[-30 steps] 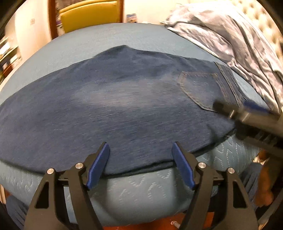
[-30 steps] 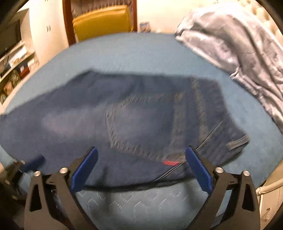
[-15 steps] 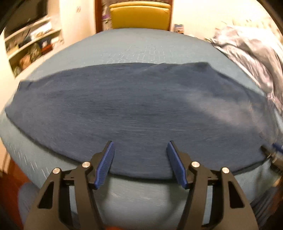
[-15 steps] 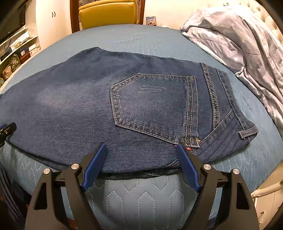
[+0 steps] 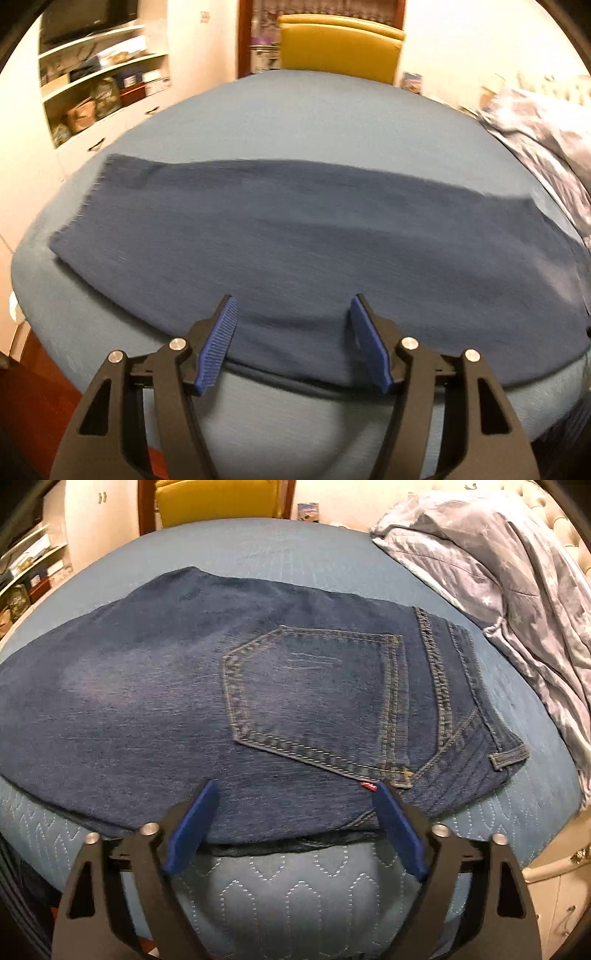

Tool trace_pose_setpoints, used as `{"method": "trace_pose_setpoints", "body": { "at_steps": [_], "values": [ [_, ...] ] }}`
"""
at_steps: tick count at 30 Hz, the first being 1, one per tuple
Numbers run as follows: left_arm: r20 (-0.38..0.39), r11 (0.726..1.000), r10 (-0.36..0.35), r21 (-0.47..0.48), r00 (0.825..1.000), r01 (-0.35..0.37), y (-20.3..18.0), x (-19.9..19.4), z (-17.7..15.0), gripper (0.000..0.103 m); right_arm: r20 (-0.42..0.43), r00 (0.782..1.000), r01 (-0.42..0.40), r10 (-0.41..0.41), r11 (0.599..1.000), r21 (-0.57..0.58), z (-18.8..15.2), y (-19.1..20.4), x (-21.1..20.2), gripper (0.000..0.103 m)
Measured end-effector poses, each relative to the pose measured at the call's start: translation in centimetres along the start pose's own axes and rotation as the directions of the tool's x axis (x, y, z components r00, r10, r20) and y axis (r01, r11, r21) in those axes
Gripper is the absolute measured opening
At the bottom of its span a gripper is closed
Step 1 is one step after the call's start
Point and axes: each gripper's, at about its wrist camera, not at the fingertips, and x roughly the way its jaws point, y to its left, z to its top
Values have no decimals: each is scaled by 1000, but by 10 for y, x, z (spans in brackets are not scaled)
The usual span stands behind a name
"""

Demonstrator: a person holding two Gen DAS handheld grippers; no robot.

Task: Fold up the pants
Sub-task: 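Press the folded jeans flat along the legs with both open tools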

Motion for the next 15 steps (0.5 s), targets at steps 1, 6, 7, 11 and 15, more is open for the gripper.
{"method": "trace_pose_setpoints", "body": {
  "at_steps": [1,6,7,11,15],
  "values": [
    [0,999,45,-25,999,-45,20,4,6,65,-12,1000,-9,9,1000,13,1,-2,1,87],
    [-22,980,110,-167,994,-112,120,23,31,48,-38,999,12,-12,1000,12,4,0,3,87],
    [-32,972,139,-186,990,-143,132,25,39,46,-42,999,20,-20,1000,14,4,1,3,87],
    [65,976,181,-136,981,-171,136,19,85,49,-55,997,53,-52,999,11,5,6,2,87],
    [-47,991,115,67,992,-112,113,67,108,51,-67,995,70,-70,998,-2,7,8,1,87]
  ]
}}
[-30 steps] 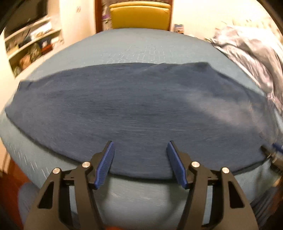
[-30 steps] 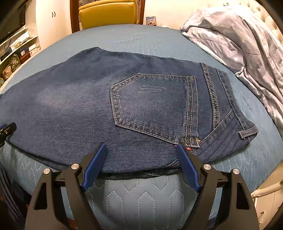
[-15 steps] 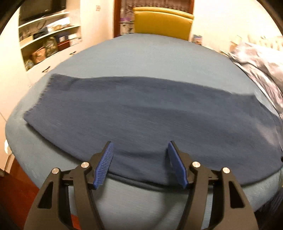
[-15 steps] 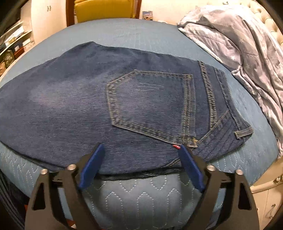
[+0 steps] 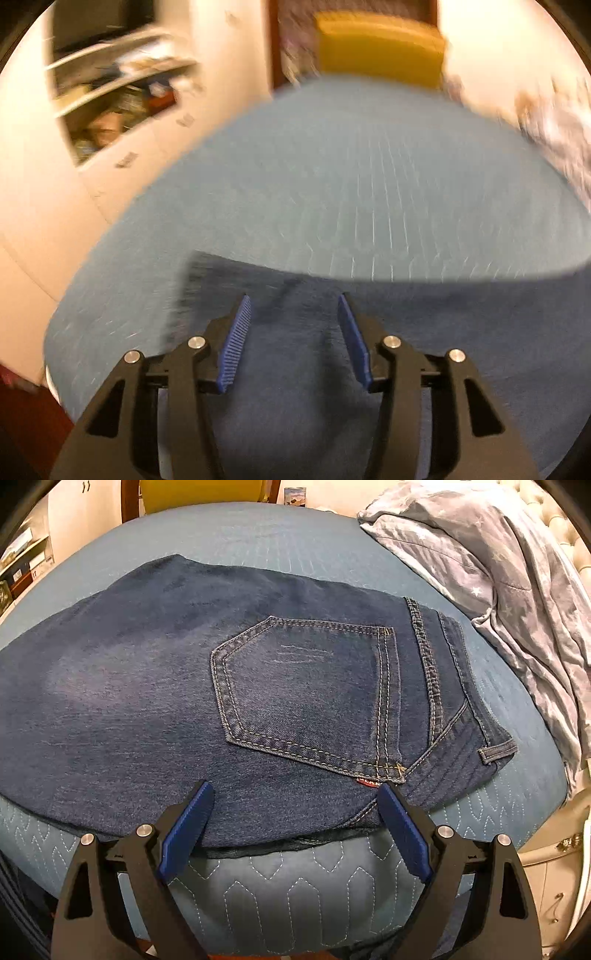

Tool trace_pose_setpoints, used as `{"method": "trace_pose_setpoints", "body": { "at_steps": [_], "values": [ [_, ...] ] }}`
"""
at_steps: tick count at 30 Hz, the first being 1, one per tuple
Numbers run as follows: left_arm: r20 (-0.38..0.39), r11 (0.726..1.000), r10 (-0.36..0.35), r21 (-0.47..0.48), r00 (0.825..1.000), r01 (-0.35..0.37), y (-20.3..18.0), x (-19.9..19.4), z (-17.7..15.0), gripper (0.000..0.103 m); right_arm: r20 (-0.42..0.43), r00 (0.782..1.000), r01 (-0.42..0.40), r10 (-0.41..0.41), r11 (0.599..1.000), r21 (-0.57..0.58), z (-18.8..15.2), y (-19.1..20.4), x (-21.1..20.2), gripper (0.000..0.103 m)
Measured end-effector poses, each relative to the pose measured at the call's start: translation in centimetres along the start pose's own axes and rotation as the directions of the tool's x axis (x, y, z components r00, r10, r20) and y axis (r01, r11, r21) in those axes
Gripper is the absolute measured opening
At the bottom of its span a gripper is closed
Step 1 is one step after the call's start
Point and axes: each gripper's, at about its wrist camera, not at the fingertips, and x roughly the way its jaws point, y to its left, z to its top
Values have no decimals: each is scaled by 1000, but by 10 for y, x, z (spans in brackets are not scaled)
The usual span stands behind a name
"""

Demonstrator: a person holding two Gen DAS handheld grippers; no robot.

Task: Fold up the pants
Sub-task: 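Press the folded jeans flat along the legs with both open tools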

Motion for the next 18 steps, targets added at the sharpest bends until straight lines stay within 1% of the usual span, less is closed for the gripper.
{"method": "trace_pose_setpoints", "body": {
  "at_steps": [1,2,3,4,5,6,7,8,9,10,11,12,13,14,15,16,18],
  "values": [
    [-30,1000,27,-3,999,-27,10,15,2,55,-3,1000,1,-1,1000,-3,0,0,0,87],
    [-27,998,-20,-58,999,19,28,22,5,57,-5,1000,0,-1,1000,-5,1,0,-1,87],
    [-16,990,-62,-130,998,59,45,23,8,50,-6,1000,-3,3,1000,-8,2,0,-1,87],
    [-22,987,-17,-157,1000,14,54,22,13,47,-8,1000,-6,6,1000,-10,3,-1,-3,86],
    [-25,986,65,-155,998,-68,62,19,14,52,-6,1000,-11,11,1000,-13,6,-2,-6,83],
    [-21,972,166,-165,986,-167,71,16,14,66,26,999,-28,29,999,-29,13,-2,-14,75],
    [-17,960,201,-193,979,-201,79,12,10,65,74,997,-31,35,998,-50,22,-2,-23,75],
    [-14,956,179,-234,984,-178,85,6,6,64,133,991,-19,28,998,-67,36,-3,-33,75],
    [5,957,155,-249,988,-149,83,-1,1,64,157,987,-21,32,998,-66,48,-6,-37,75],
    [24,960,151,-241,988,-141,78,-8,-5,64,171,983,-50,59,997,-58,67,-10,-37,75],
    [43,966,153,-217,987,-140,66,-18,-11,64,176,979,-91,98,995,-47,87,-15,-31,72],
    [52,969,148,-206,988,-135,56,-24,-16,65,183,977,-106,111,994,-39,103,-17,-24,69],
    [62,970,138,-208,988,-123,44,-34,-26,66,189,976,-105,111,994,-39,118,-17,-14,68],
    [69,970,129,-216,989,-111,33,-39,-27,66,193,975,-105,110,994,-39,133,-18,-3,66],
    [74,969,115,-227,991,-95,20,-47,-34,66,188,975,-115,118,993,-24,149,-21,14,64],
    [75,970,98,-232,992,-78,11,-54,-43,66,167,980,-110,108,994,5,160,-26,31,64],
    [71,974,66,-222,995,-49,-19,-65,-53,66,107,992,-71,63,995,76,172,-42,68,60]
  ]
}}
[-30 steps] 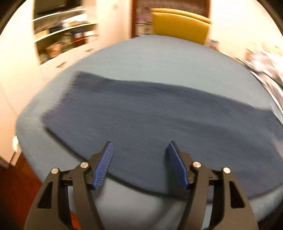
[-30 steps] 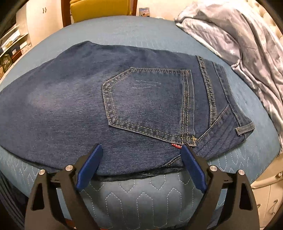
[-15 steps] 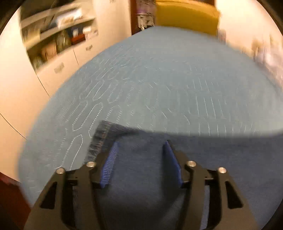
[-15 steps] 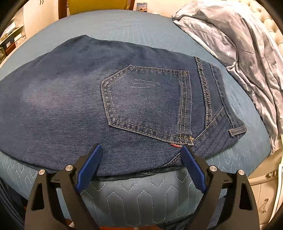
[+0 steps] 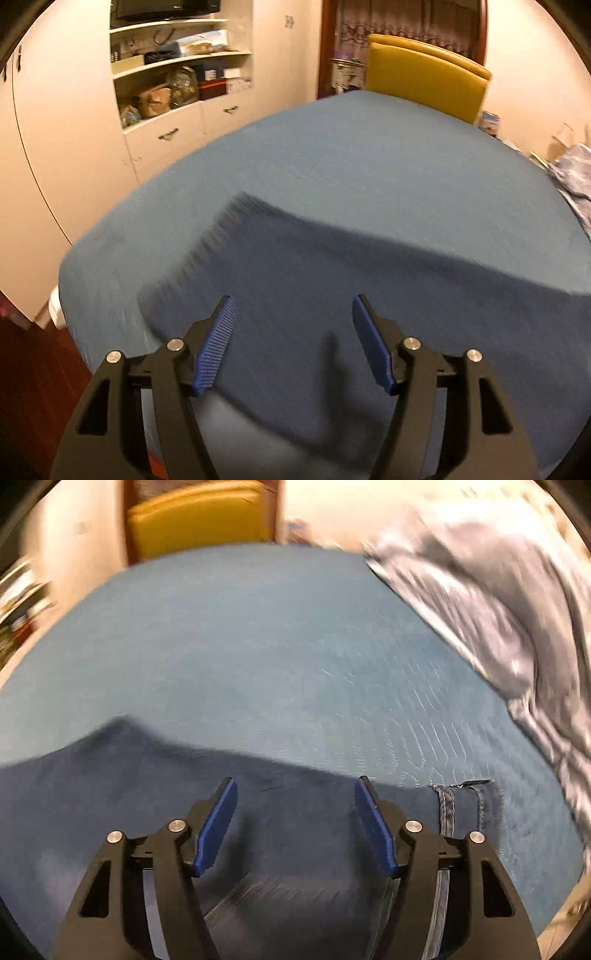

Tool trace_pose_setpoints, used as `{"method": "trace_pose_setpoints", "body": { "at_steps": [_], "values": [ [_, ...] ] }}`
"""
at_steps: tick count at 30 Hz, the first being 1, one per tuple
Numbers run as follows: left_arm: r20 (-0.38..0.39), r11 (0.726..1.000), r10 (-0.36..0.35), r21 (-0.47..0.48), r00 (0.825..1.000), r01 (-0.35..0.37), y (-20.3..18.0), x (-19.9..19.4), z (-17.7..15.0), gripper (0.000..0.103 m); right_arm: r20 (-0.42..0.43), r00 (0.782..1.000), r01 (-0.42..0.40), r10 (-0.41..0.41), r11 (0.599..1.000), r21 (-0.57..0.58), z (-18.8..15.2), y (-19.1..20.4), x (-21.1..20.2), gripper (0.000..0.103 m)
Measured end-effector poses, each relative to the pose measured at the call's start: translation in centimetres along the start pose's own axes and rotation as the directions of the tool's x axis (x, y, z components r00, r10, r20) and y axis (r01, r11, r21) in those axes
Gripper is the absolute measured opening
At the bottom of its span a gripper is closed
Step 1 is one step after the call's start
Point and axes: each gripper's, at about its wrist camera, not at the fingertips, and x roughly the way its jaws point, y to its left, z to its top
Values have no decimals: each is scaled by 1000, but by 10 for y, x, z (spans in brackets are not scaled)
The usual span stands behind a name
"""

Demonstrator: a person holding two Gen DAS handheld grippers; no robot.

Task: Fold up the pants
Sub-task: 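Press the folded jeans flat along the legs with both open tools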

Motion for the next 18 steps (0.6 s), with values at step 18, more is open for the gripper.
{"method": "trace_pose_setpoints", "body": {
  "at_steps": [18],
  "values": [
    [-109,992,61,119,992,-48,-45,5,-44,76,49,998,34,-43,985,167,-36,-123,11,70]
  ]
}}
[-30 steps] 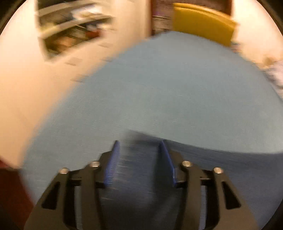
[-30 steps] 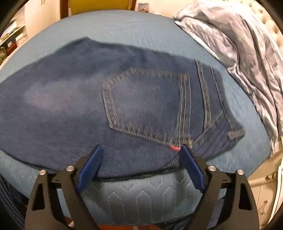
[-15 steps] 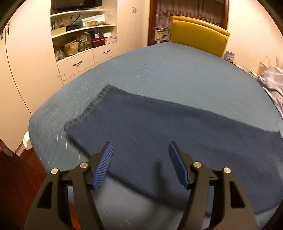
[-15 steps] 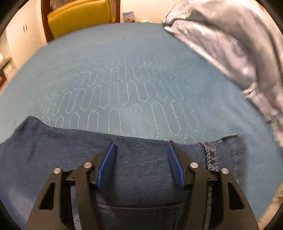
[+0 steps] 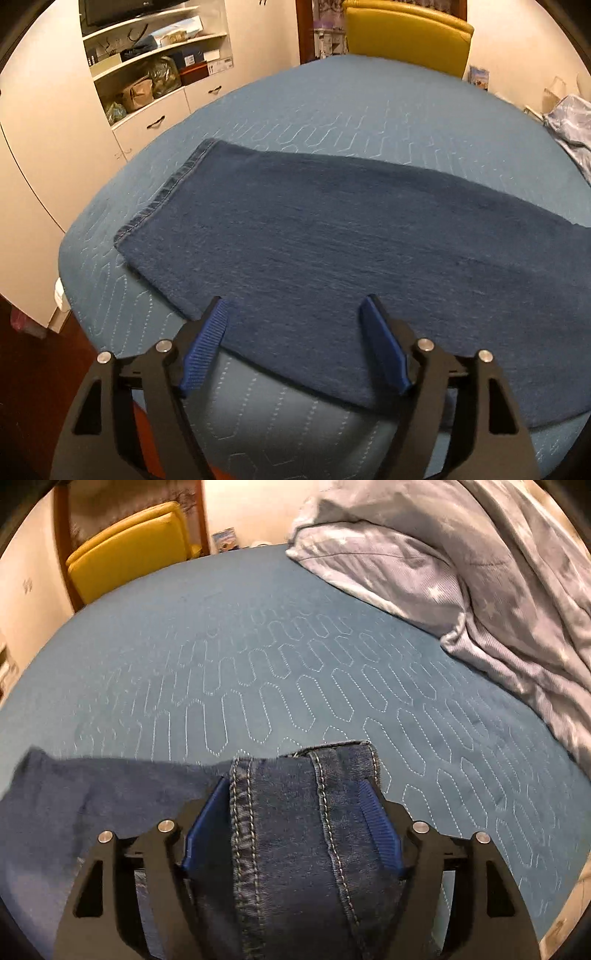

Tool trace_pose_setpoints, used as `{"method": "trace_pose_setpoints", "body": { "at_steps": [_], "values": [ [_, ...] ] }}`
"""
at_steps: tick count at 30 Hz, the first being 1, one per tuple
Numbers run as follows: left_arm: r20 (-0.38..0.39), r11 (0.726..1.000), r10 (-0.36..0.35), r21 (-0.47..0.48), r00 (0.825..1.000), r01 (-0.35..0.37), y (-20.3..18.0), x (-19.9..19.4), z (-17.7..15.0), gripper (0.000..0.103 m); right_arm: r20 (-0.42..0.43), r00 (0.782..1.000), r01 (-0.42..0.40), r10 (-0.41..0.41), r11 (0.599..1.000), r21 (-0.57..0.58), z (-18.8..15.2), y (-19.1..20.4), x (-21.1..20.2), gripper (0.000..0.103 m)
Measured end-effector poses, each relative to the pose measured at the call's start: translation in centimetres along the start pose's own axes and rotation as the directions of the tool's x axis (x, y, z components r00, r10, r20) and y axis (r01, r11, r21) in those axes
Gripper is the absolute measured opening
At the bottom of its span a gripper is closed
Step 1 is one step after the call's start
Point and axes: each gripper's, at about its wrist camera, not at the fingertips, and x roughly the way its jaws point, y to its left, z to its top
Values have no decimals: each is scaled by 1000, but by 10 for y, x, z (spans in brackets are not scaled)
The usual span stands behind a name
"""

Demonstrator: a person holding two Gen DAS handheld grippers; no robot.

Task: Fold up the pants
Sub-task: 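Press the folded jeans flat along the legs with both open tools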

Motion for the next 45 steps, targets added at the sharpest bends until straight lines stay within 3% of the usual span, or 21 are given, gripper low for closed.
{"method": "trace_pose_setpoints", "body": {
  "at_steps": [2,6,8,11,14,16,18,23,25,27,31,34,35,38,40,41,44,45],
  "values": [
    [-2,999,41,-7,999,-41,-4,-9,2,73,2,1000,29,-29,1000,0,-1,4,-6,70],
    [77,997,-43,60,996,39,-40,-42,-6,73,63,998,-25,26,1000,-16,-17,41,-67,70],
    [81,986,-123,124,989,112,-70,-51,-17,73,61,993,-98,103,992,-85,-33,76,-94,70],
    [80,966,-182,199,980,163,-111,-58,-35,73,8,973,-226,230,960,-164,-70,145,-133,71],
    [1,955,-213,213,977,208,-134,-47,-54,72,-97,932,-362,349,903,-230,-107,224,-153,71],
    [35,957,-190,227,981,178,-139,-48,-61,73,-109,930,-368,352,878,-305,-122,266,-164,72],
    [30,962,-202,195,979,192,-136,-45,-60,74,-107,924,-382,368,859,-340,-132,297,-169,81],
    [17,965,-199,176,980,193,-137,-43,-59,80,-165,932,-363,324,858,-365,-152,348,-157,88],
    [-9,954,-245,174,969,243,-138,-42,-58,94,-221,936,-340,274,866,-366,-161,355,-140,88],
    [-7,955,-238,180,971,235,-136,-43,-57,98,-184,944,-327,276,867,-376,-169,357,-145,94],
    [5,948,-242,217,970,235,-136,-42,-56,101,-199,946,-313,256,880,-357,-167,352,-141,98],
    [115,968,-150,218,982,123,-127,-55,-36,101,-207,949,-300,239,886,-354,-166,355,-143,98],
    [109,970,-145,213,983,119,-126,-55,-30,101,-209,949,-299,237,889,-347,-166,359,-145,98],
    [104,969,-157,209,982,133,-126,-47,-9,84,-211,951,-290,228,894,-343,-166,360,-144,98],
    [61,952,-205,245,977,184,-131,-35,-1,59,-217,949,-292,229,896,-333,-163,357,-140,98],
    [44,945,-210,266,977,191,-135,-29,1,54,-220,948,-293,229,898,-328,-162,356,-139,98],
    [-15,934,-210,294,978,205,-137,-4,3,59,-218,950,-288,224,897,-335,-162,358,-139,98],
    [-11,933,-209,297,978,203,-134,0,5,72,-216,950,-289,225,895,-340,-163,358,-140,98]
  ]
}}
